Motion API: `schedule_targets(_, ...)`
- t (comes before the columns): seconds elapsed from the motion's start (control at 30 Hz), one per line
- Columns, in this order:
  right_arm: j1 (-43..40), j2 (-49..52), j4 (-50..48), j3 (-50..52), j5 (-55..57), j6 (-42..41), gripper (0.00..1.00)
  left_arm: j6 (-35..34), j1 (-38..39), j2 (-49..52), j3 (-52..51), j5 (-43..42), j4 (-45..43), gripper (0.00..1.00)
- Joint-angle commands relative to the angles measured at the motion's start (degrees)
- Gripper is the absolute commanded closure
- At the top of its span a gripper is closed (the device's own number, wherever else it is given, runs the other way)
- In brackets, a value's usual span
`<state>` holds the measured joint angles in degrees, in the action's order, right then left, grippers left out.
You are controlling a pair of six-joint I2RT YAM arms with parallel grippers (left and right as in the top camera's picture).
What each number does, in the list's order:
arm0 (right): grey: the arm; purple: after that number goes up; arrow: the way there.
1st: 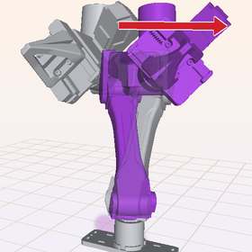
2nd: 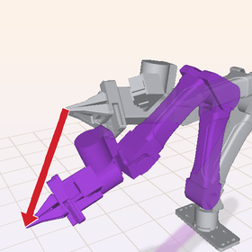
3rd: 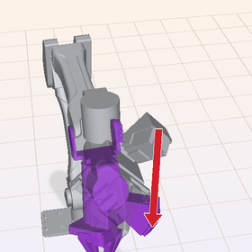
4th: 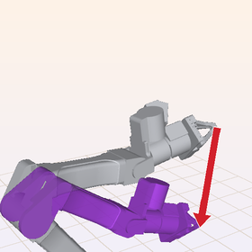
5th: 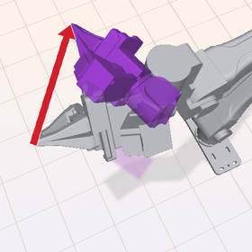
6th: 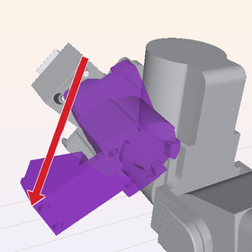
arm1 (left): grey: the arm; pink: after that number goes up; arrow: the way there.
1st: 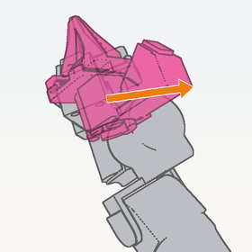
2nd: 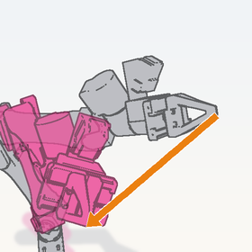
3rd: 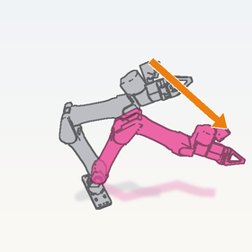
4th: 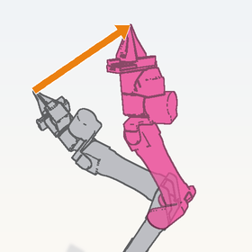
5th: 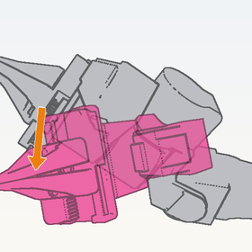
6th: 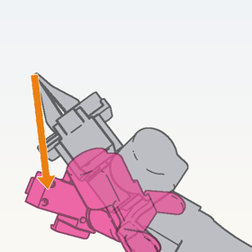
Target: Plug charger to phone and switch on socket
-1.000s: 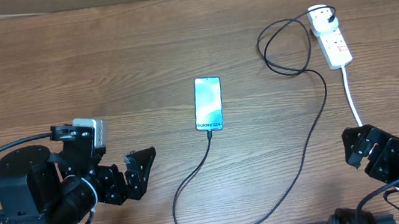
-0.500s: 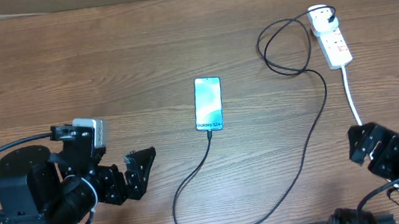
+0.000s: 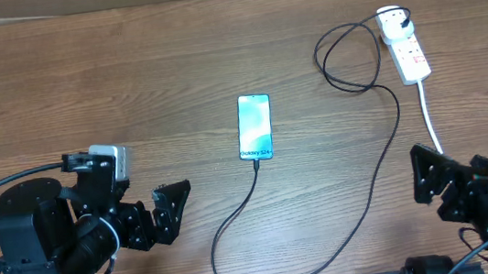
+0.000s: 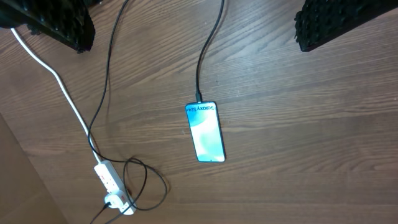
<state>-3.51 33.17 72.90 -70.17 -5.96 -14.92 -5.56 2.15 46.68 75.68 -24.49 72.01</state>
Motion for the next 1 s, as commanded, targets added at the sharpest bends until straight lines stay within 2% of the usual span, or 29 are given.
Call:
schedule_targets(0.0, 0.92, -4.48, -4.85, 8.07, -0.33, 0.33, 0.0, 0.87, 0.11, -0.17, 0.31, -0.59, -0.17, 0.0)
schedule_targets(0.43, 3.02, -22.86, -31.41, 37.55, -3.82, 0.31, 0.0, 0.87, 0.11, -0.17, 0.31, -0.59, -0.17, 0.0)
schedule_targets(0.97, 3.08, -31.91, -58.4, 60.11, -7.04, 0.33, 0.0, 0.87, 0.11, -0.17, 0.31, -0.59, -0.17, 0.0)
